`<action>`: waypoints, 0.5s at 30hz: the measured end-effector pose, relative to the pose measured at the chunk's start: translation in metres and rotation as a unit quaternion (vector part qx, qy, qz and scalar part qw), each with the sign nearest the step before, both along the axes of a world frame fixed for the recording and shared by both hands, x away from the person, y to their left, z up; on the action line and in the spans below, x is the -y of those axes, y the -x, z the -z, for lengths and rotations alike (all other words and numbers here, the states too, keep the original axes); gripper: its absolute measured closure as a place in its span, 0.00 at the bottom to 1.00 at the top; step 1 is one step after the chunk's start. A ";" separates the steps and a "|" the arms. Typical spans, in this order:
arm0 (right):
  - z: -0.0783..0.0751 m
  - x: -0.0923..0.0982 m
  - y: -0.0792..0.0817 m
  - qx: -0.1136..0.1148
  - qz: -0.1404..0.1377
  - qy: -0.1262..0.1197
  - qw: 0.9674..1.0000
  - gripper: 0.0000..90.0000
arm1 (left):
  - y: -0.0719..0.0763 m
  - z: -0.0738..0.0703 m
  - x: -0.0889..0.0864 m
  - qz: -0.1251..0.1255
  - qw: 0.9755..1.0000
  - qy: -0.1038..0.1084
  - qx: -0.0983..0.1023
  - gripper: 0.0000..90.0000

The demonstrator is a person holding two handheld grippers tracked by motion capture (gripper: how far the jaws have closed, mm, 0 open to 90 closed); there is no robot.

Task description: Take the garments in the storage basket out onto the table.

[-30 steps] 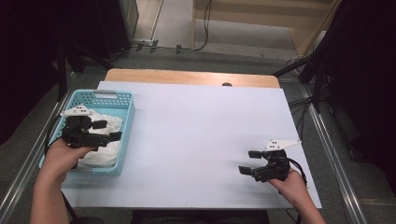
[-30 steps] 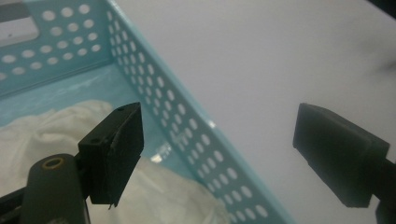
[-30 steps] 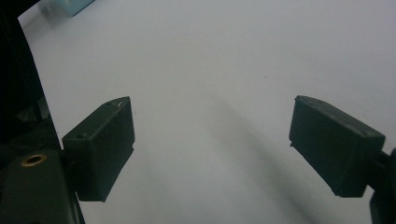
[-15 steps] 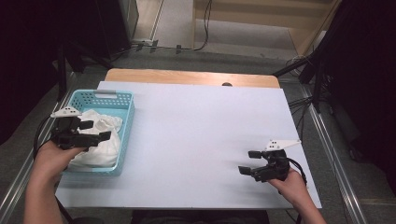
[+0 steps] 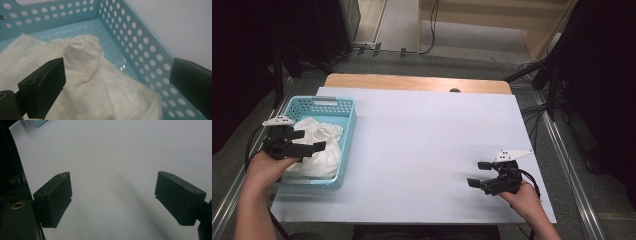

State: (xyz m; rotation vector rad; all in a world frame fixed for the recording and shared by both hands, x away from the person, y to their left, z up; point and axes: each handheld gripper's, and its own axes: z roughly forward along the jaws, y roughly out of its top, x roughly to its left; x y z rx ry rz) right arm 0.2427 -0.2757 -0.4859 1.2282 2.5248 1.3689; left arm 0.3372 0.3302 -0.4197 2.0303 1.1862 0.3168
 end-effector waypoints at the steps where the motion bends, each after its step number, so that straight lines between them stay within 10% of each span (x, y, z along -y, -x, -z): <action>1: 0.000 0.000 0.000 0.000 0.000 0.000 1.000 0.14 | -0.002 0.000 0.001 0.001 1.000 0.004 -0.005 0.01; 15: 0.001 0.003 0.001 0.000 0.007 0.002 1.000 0.14 | -0.026 0.023 0.011 0.024 0.998 -0.046 -0.030 0.01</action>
